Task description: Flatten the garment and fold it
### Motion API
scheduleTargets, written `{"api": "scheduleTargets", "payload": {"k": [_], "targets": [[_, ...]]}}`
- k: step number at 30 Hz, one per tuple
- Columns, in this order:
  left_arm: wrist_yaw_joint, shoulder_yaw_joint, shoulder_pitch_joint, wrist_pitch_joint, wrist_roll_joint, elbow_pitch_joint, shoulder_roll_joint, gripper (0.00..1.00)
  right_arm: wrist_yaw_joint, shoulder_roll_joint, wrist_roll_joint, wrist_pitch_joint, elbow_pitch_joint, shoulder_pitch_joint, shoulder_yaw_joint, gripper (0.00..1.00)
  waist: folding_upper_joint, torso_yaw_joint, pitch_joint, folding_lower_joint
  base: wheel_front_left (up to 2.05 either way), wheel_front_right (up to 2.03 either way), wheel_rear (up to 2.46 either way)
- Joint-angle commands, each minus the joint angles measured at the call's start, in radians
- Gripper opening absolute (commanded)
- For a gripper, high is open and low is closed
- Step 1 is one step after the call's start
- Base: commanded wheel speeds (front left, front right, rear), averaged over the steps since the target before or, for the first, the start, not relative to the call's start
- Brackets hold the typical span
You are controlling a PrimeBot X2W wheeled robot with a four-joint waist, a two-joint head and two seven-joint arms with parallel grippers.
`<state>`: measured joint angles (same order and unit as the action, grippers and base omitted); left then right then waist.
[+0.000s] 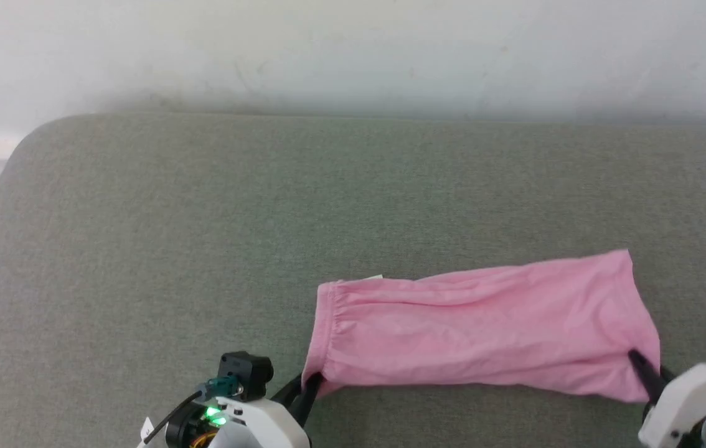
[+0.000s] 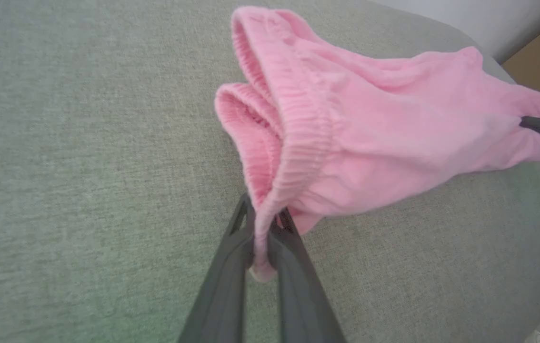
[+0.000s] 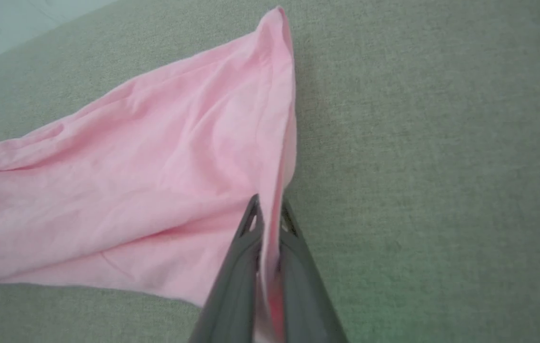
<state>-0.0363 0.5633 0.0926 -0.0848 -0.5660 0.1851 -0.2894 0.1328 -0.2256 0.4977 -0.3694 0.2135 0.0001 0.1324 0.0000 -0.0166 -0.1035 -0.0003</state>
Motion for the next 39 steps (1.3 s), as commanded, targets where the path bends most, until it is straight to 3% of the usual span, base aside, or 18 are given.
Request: {"api": "scheduleTargets", "payload": {"k": [1,8,15,22,27,33,34,35,36,39], "targets": [[0.0,-0.003,-0.016,-0.01,-0.008,-0.009,-0.011,0.0,-0.002,0.031,-0.021,-0.019,-0.048,0.038,0.022,0.0,0.0,0.019,0.013,0.0003,0.0,0.0,0.0],[0.003,0.004,-0.033,-0.052,-0.032,-0.015,-0.024,0.0,-0.002,0.119,-0.099,-0.074,-0.159,0.119,0.077,0.0,0.0,0.013,0.002,0.0003,0.0,0.0,0.0],[-0.006,-0.017,-0.018,-0.007,-0.029,-0.044,-0.026,0.0,-0.002,0.131,-0.135,-0.074,-0.189,0.103,0.134,0.0,0.0,-0.007,0.004,0.0003,0.0,0.0,0.0],[-0.011,-0.023,-0.064,-0.042,-0.062,-0.105,-0.053,0.0,-0.002,0.136,-0.155,-0.149,-0.274,0.118,0.19,0.0,0.0,-0.023,0.025,0.0003,0.0,0.0,0.0],[-0.003,0.021,-0.096,-0.166,-0.095,-0.101,-0.074,0.0,-0.002,0.136,-0.193,-0.195,-0.259,0.152,0.172,0.0,0.0,-0.031,0.02,0.0003,0.0,0.0,0.0],[0.0,0.03,-0.096,-0.188,-0.111,-0.096,-0.066,0.0,-0.002,0.137,-0.21,-0.172,-0.201,0.154,0.159,0.0,0.0,-0.035,0.018,0.0003,0.0,0.0,0.0],[-0.002,0.03,-0.094,-0.184,-0.109,-0.093,-0.065,0.0,-0.002,0.135,-0.212,-0.162,-0.194,0.153,0.156,0.1,0.0,-0.036,0.019,0.0003,0.0,0.0,0.0],[-0.004,0.03,-0.091,-0.178,-0.103,-0.091,-0.066,0.69,-0.002,0.132,-0.212,-0.154,-0.188,0.152,0.152,1.0,0.0,-0.037,0.022,0.0003,0.0,0.0,0.0],[-0.006,0.029,-0.089,-0.171,-0.098,-0.089,-0.068,1.0,-0.002,0.128,-0.213,-0.146,-0.184,0.151,0.152,1.0,0.0,-0.038,0.026,0.0003,0.0,0.0,0.0],[-0.005,0.022,-0.089,-0.141,-0.092,-0.093,-0.072,1.0,-0.002,0.105,-0.222,-0.125,-0.19,0.155,0.149,1.0,0.0,-0.042,0.043,0.0003,0.0,0.0,0.0]]}}
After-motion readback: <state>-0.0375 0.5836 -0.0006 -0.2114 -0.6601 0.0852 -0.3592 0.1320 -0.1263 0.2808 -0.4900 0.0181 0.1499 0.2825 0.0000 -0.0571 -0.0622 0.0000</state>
